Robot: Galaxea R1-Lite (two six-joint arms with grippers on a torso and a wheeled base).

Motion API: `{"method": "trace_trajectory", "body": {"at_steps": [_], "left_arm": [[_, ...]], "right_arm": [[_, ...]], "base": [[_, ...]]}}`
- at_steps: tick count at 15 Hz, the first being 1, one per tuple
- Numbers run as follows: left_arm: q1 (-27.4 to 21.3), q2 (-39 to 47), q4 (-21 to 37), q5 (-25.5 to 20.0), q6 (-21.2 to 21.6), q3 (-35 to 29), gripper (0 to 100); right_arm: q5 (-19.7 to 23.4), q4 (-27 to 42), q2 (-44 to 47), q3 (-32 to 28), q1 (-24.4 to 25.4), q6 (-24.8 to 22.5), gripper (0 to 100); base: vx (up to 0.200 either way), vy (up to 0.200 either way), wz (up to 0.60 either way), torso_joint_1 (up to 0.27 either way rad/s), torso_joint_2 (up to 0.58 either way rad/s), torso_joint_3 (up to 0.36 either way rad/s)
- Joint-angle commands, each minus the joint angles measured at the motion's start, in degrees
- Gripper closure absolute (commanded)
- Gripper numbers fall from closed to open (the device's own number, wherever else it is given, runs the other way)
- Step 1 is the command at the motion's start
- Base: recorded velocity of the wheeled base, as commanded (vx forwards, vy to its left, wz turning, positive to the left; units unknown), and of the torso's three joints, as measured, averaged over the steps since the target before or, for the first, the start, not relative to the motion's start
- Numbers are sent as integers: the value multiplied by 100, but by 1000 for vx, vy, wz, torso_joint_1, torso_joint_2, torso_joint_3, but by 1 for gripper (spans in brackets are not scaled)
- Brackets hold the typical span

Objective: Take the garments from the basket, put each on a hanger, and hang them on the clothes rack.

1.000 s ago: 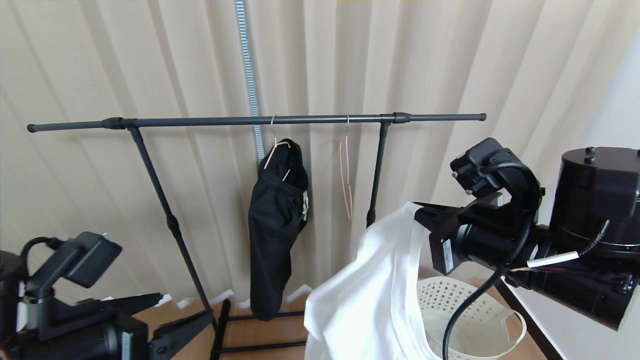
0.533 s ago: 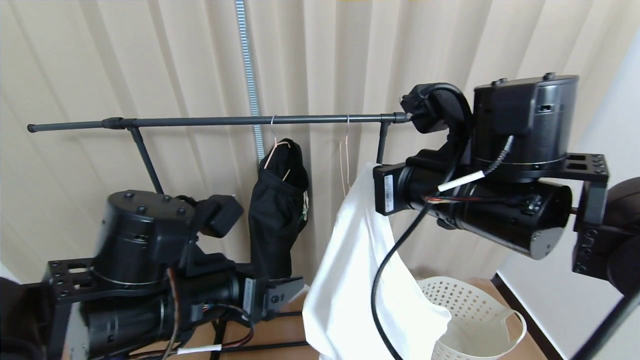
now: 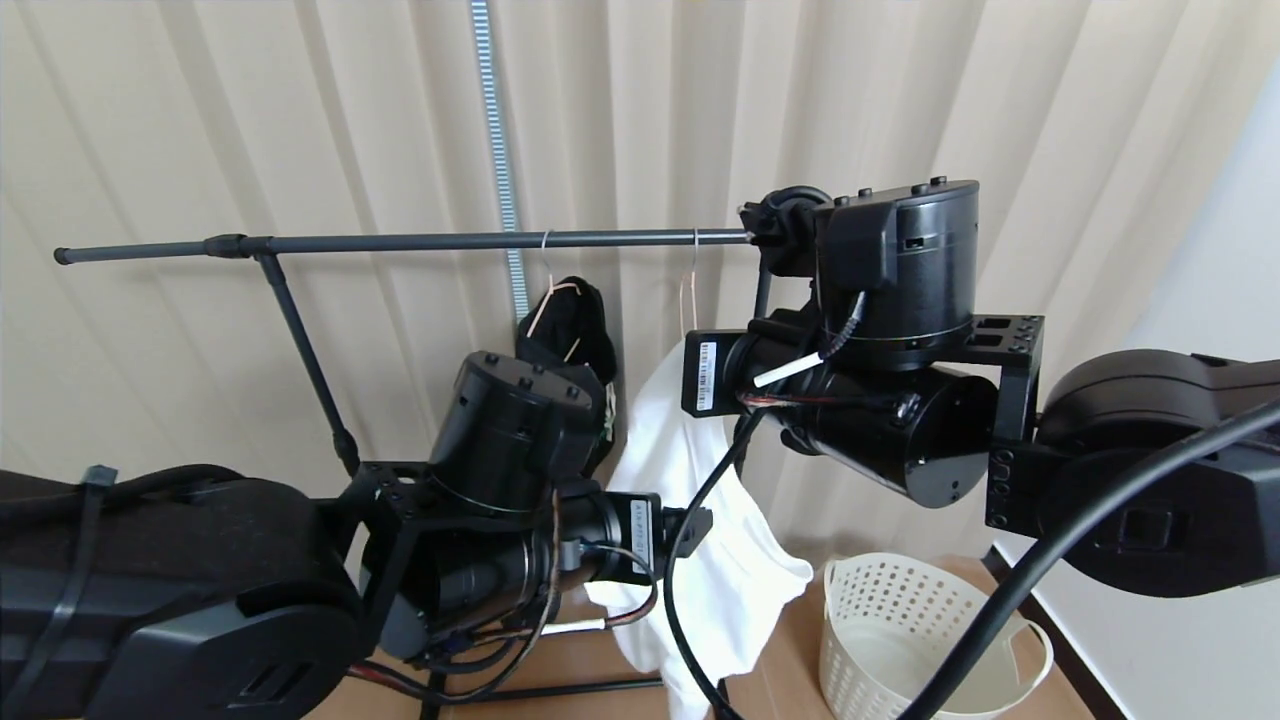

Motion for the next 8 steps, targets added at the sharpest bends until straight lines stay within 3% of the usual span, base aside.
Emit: {"method": "trace_trajectory", "body": {"at_steps": [1,2,5,8], "left_arm": [[-65,295,-5,69,-60,-241,0],[-92,348,-14,157,-69,-302,0],[-118,919,-32,1186,-69,-592,0],[-118,1086,-23,1335,-69,-583,0]], "right_arm": [[-49,-3,22,-29,3,48,100],[-128,-20,31,-46,11,57,100],[-199,-126,14,-46,20,57,100],[-330,-135,-4,-55,29,48,100]], "base": [[0,0,0,0,0,0],[0,0,0,0,0,0],[0,0,0,0,0,0],[0,0,0,0,0,0]]}}
